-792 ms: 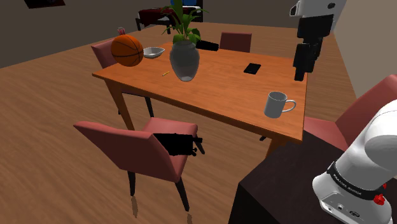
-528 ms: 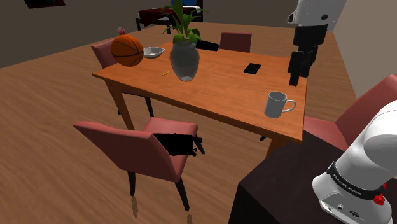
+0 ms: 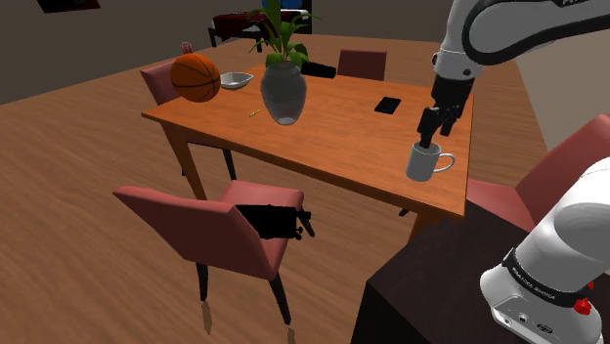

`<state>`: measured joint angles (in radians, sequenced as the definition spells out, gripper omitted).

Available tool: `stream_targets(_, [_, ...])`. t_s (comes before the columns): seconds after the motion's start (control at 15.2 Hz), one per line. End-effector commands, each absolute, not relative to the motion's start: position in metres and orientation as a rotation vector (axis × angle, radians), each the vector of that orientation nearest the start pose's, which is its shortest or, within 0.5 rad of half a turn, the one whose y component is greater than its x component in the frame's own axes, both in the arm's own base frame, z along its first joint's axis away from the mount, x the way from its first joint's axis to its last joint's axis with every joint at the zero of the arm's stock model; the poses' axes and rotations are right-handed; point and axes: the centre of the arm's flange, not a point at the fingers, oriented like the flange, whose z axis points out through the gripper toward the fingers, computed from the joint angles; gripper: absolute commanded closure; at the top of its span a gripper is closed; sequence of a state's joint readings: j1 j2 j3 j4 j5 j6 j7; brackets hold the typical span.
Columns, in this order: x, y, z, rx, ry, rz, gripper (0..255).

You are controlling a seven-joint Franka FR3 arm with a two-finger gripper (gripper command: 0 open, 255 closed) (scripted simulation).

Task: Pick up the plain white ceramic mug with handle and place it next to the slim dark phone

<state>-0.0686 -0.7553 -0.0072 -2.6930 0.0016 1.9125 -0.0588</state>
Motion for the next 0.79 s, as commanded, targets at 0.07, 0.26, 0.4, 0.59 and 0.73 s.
stream_targets(0.07, [0.332,-0.040,0.422,-3.146,0.090,-0.048,0])
stream_targets(0.26, [0.343,-0.052,0.402,-3.152,0.141,-0.107,0])
stream_targets(0.4, [0.344,-0.052,0.391,-3.152,0.141,-0.107,0])
stream_targets(0.59, [0.345,-0.052,0.375,-3.152,0.141,-0.107,0])
stream_targets(0.73, [0.346,-0.053,0.362,-3.152,0.141,-0.107,0])
